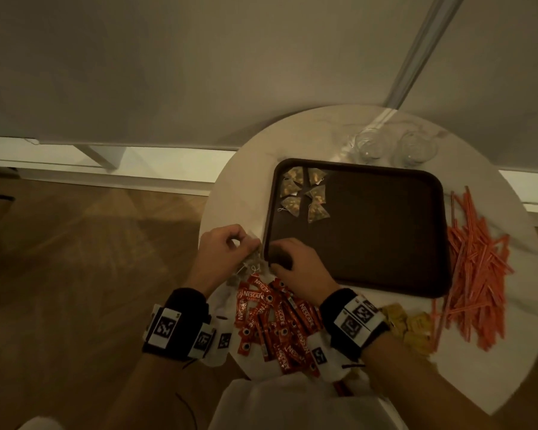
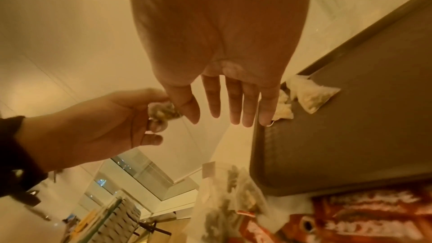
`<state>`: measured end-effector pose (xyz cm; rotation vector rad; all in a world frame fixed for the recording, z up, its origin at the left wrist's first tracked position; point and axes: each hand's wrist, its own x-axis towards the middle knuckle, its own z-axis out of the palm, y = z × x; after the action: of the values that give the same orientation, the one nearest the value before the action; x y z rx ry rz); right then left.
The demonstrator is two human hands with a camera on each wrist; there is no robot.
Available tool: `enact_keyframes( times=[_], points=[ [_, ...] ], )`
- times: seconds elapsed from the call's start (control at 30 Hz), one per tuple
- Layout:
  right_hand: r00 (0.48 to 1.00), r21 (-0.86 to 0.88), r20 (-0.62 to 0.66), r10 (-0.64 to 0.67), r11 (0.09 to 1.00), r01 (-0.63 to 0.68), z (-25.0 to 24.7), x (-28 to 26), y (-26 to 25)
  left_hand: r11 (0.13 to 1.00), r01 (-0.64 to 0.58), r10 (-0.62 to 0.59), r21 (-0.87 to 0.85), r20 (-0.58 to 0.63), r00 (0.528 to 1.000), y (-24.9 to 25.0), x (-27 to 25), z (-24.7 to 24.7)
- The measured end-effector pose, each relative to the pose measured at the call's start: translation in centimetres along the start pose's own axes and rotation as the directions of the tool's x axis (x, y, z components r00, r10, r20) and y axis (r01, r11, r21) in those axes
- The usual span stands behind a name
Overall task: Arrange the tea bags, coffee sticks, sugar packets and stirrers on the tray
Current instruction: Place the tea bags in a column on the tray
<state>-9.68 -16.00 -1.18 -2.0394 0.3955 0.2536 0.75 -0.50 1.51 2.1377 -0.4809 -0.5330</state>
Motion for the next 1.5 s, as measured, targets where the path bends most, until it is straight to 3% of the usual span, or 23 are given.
enact_keyframes(
  times=[0.13, 0.47, 0.63, 0.77, 0.9, 1.17, 1.27, 1.5],
  points=[
    [0.999, 0.114, -0.031, -0.010, 0.993, 0.014, 1.5, 1.1, -0.6, 0.991, 0.032, -0.034, -0.131, -0.013, 0.999, 0.9, -0.3, -0.2],
    [0.998, 0.135, 0.024, 0.061, 0.989, -0.063, 3.6, 2.2, 0.9, 0.945, 0.092, -0.125, -0.314, -0.084, 0.989, 0.3, -0.6, -1.5],
    [0.987, 0.191, 0.024, 0.160, 0.968, -0.162, 3.3, 2.1, 2.3, 0.887, 0.199, -0.271, -0.417, -0.121, 0.955, -2.1, -0.3, -2.0],
    [0.977, 0.293, 0.020, 0.211, 0.933, -0.207, 3.0, 2.1, 3.4, 0.786, 0.339, -0.436, -0.517, -0.074, 0.897, -5.1, 0.7, -2.2],
    [0.974, 0.344, 0.018, 0.227, 0.913, -0.219, 2.9, 2.2, 4.0, 0.756, 0.410, -0.498, -0.511, -0.041, 0.866, -7.3, 1.1, -1.3],
    [0.965, 0.207, 0.043, 0.257, 0.943, -0.260, 2.7, 2.5, 4.5, 0.729, 0.447, -0.538, -0.518, -0.032, 0.842, -7.8, 1.0, 0.8],
    [0.970, 0.200, 0.034, 0.243, 0.949, -0.244, 2.6, 2.7, 4.6, 0.734, 0.447, -0.516, -0.511, 0.010, 0.857, -7.1, 1.1, 1.7],
    [0.975, 0.262, 0.016, 0.219, 0.941, -0.216, 2.4, 3.0, 5.2, 0.870, 0.390, -0.352, -0.302, 0.174, 0.920, -5.8, 1.4, 4.4]
  ],
)
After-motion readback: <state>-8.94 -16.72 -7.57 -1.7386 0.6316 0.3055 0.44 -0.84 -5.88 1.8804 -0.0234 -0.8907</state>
